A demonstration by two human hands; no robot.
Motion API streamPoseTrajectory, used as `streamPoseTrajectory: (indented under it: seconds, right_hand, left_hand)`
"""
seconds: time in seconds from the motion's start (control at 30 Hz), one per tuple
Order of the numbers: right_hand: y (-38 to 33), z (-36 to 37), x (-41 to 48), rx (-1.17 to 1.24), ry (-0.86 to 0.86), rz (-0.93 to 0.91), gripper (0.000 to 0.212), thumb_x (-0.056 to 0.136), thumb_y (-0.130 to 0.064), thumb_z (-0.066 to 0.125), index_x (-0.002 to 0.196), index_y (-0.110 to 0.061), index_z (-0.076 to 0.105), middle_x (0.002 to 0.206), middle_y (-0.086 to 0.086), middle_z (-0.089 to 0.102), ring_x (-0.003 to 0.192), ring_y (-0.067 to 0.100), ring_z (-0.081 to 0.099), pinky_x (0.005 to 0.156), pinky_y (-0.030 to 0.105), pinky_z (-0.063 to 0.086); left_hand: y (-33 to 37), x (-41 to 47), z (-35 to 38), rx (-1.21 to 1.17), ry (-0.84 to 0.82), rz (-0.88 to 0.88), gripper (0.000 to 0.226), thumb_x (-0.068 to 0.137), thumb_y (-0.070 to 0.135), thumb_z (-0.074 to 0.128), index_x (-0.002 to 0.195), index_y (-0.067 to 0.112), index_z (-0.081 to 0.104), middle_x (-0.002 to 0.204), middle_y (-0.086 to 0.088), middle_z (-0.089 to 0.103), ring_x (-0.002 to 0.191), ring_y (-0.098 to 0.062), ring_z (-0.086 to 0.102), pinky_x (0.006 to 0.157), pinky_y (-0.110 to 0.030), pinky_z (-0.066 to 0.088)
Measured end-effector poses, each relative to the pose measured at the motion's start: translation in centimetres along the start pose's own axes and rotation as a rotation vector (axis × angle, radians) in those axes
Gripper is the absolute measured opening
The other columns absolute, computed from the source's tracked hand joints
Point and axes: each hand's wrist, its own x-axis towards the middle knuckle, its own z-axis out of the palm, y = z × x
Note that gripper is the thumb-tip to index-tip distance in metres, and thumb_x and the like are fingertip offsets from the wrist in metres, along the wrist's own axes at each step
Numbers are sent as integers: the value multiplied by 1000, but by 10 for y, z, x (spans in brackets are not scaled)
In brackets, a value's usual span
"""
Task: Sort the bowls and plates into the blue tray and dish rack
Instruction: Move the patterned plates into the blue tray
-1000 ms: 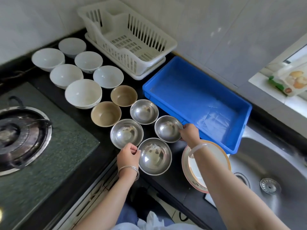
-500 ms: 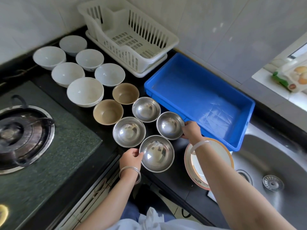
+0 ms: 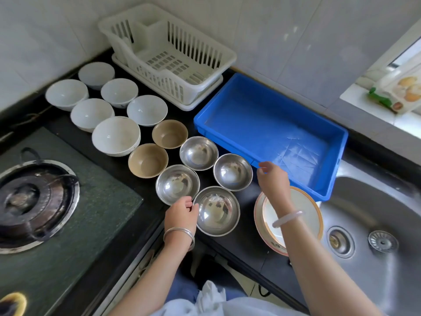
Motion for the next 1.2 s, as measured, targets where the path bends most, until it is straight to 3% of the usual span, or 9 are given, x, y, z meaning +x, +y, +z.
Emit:
streamPoseTrajectory:
  seconds: [0.13, 0.33, 0.4, 0.57, 0.73, 0.9, 1.03, 1.1, 1.2]
  right_hand:
    - [28, -23, -19, -15, 148, -10, 26, 94, -15, 45, 114, -15, 62, 103, 13, 69, 68, 22, 54, 53, 26, 39]
    - [98, -47, -40, -137, 245, 71, 36, 89, -10, 50, 124, -10, 57, 125, 13, 61, 112, 36, 53, 86, 38, 42]
    - [118, -48, -47, -150, 220, 143, 37, 89, -12, 52, 126, -8, 55, 122, 15, 62, 111, 36, 54, 87, 38, 42]
    - [143, -43, -62, 80, 234, 305, 31, 91, -15, 47, 119, -13, 59, 100, 14, 68, 86, 33, 59, 68, 31, 37]
    - [141, -37, -71, 125, 273, 340, 17, 93, -14, 45, 96, -10, 60, 81, 9, 62, 71, 26, 49, 61, 32, 32]
    - [130, -30, -86, 142, 253, 394, 13, 95, -16, 43, 88, -13, 54, 73, 4, 55, 61, 19, 47, 50, 29, 31]
    - [121, -18, -102, 217, 267, 443, 12, 95, -22, 46, 91, -16, 55, 78, 4, 61, 65, 15, 54, 50, 23, 37]
    - [117, -13, -108, 257, 261, 462, 12, 95, -24, 49, 96, -16, 56, 84, 3, 63, 73, 18, 60, 58, 27, 47]
    - [112, -11, -113, 317, 247, 481, 16, 95, -27, 52, 104, -16, 59, 94, 2, 65, 86, 19, 64, 74, 34, 57]
  left_hand:
    - [29, 0, 10, -22, -99, 133, 29, 88, 19, 55, 116, 12, 60, 113, -5, 67, 97, -14, 62, 84, -23, 45]
    - [69, -5, 57, 17, -399, 236, 38, 90, 22, 54, 127, 13, 54, 127, -5, 61, 114, -18, 58, 100, -31, 43]
    - [77, -8, 72, 120, -474, 275, 42, 90, 26, 53, 130, 14, 50, 132, -4, 57, 119, -20, 54, 102, -36, 42]
    - [82, -18, 97, 355, -594, 352, 36, 90, 32, 51, 121, 13, 55, 121, -7, 62, 111, -26, 56, 89, -34, 44]
    - [83, -21, 106, 413, -574, 341, 32, 90, 27, 51, 117, 10, 54, 112, -9, 63, 104, -26, 59, 82, -33, 48]
    - [87, -7, 104, 387, -527, 371, 10, 88, 17, 50, 79, 14, 51, 71, 1, 49, 72, -19, 48, 59, -27, 37]
    - [94, 2, 100, 375, -516, 384, 14, 88, 14, 49, 97, 16, 60, 82, 0, 59, 79, -19, 54, 65, -27, 42]
    - [96, 5, 100, 388, -505, 413, 21, 90, 14, 47, 106, 17, 61, 93, -2, 64, 83, -19, 56, 69, -29, 44]
    - [98, 7, 101, 394, -487, 446, 24, 90, 11, 46, 107, 15, 62, 88, 0, 61, 79, -18, 54, 67, -28, 42]
